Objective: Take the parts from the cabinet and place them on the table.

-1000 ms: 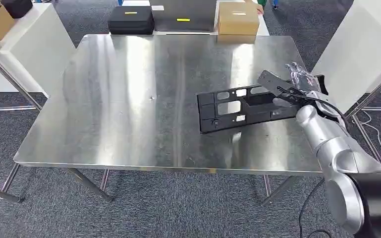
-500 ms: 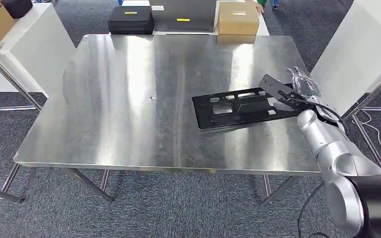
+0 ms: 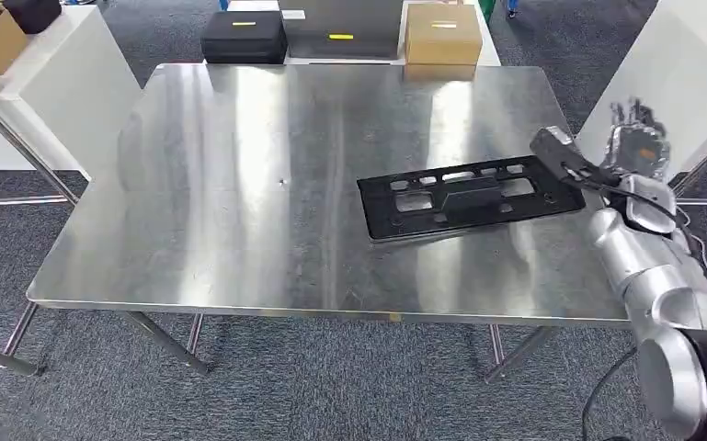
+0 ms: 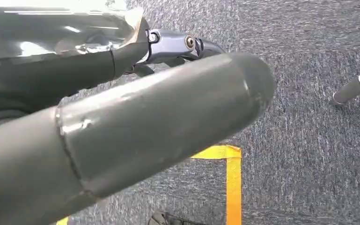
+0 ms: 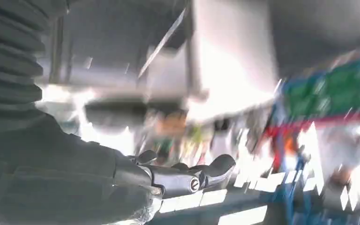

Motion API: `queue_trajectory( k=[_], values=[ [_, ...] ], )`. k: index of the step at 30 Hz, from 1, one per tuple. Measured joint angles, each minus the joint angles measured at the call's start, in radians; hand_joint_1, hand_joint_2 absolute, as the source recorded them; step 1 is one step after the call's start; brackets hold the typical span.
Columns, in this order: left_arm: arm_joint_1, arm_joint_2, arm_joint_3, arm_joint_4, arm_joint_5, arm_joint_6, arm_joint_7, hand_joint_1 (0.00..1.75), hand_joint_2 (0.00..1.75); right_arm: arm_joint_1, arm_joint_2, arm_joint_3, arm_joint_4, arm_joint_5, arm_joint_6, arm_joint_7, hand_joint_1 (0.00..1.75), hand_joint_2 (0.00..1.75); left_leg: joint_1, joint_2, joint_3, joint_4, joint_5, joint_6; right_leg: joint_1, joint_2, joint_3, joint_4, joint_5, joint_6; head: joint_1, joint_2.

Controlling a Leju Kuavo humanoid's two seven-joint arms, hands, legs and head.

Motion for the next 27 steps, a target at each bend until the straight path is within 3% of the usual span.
queue_trajectory(
  k=[5,13,17,19,22,27],
  values=[
    [0.001,-0.016,0.027,0.000,0.028,-0.006,-0.029,0.00,0.00,-0.044,-0.100,0.018,-0.007,0.069,-0.041,0.011,0.00,0.00,-0.001,0.000,-0.001,0.001,-0.001,0.001,-0.001,0.000,0.000,0.000,0.000,0.000,0.000,0.000],
    [0.000,-0.036,0.056,0.000,0.053,-0.015,-0.046,0.00,0.00,-0.077,-0.197,0.021,-0.017,0.096,-0.053,0.012,0.00,0.00,-0.001,-0.001,0.000,0.002,-0.001,0.003,-0.001,0.000,0.000,-0.001,0.000,0.000,0.000,0.000],
    [0.000,-0.052,0.079,0.000,0.074,-0.019,-0.059,0.00,0.00,-0.042,-0.283,0.003,-0.045,0.046,-0.167,-0.033,0.00,0.00,-0.001,-0.002,0.000,0.002,-0.002,0.005,0.000,-0.002,0.001,-0.001,-0.001,0.002,0.000,0.000],
    [0.000,-0.061,0.086,0.000,0.080,-0.019,-0.061,0.00,0.00,0.041,-0.330,-0.026,-0.081,0.002,-0.228,-0.032,0.00,0.00,-0.001,-0.003,0.001,0.003,-0.006,0.009,0.002,-0.002,0.003,-0.002,-0.003,0.004,0.000,0.000],
    [0.000,-0.072,0.097,0.000,0.087,-0.018,-0.064,0.00,0.00,0.254,-0.381,-0.125,-0.217,-0.025,-0.232,-0.034,0.00,0.00,-0.001,-0.006,0.001,0.004,-0.010,0.014,0.004,-0.006,0.009,-0.004,-0.005,0.008,-0.001,0.000],
    [-0.003,-0.077,0.123,0.000,0.110,-0.013,-0.078,0.00,0.00,0.606,-0.380,-0.369,-0.474,0.033,-0.233,-0.045,0.00,0.00,-0.002,-0.008,0.002,0.004,-0.012,0.017,0.005,-0.007,0.008,-0.004,-0.008,0.012,0.000,0.000]
  ],
)
